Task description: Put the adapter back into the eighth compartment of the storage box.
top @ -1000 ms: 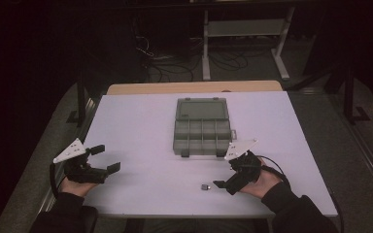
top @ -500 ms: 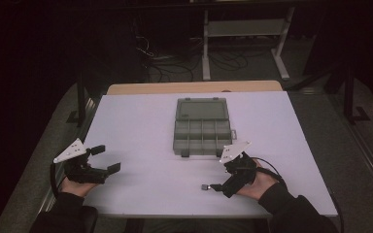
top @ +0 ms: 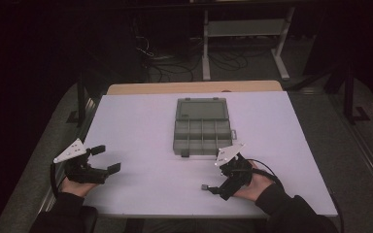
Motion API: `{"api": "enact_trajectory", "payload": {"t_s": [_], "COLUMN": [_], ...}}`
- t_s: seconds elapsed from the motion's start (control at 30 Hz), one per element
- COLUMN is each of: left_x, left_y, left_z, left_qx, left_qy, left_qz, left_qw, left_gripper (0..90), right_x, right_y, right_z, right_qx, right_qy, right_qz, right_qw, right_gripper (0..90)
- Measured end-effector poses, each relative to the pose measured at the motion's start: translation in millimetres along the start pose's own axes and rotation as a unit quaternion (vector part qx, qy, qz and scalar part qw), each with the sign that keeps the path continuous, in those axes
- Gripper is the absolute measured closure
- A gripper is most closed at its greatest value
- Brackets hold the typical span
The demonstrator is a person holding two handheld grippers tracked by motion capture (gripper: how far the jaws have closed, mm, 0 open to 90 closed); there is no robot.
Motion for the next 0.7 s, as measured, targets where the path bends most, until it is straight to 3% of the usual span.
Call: {"api": "enact_trajectory", "payload": {"t_s": [0.57,0.7], "left_x": [0.0,0.1], "left_y": [0.1,0.4], "left_z": [-0.2,-0.3], "left_qx": [0.001,0.003], "left_qy": [0.0,0.001], "left_qz": [0.0,0.001], "left_qw": [1.0,1.0], "left_gripper": [0.0,0.0], "right_x": [4.0,4.1], "right_y": [-13.9,-15.1], "right_z": [-8.8,-9.8], "right_qx": [0.014,0.02], "right_qy": [0.019,0.018], "right_qz": [-0.023,-0.029], "right_qw": [0.9995,0.9992], "right_gripper": [0.0,3.4]}}
Point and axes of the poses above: each handheld gripper's, and its own axes: y roughly backward along the jaws, x roughly out of its top, z roughly to its right, the point moved 4 cm from there along -y, roughly forward along the jaws, and after that the axes turned 4 degrees about -z, right-handed, at the moved point
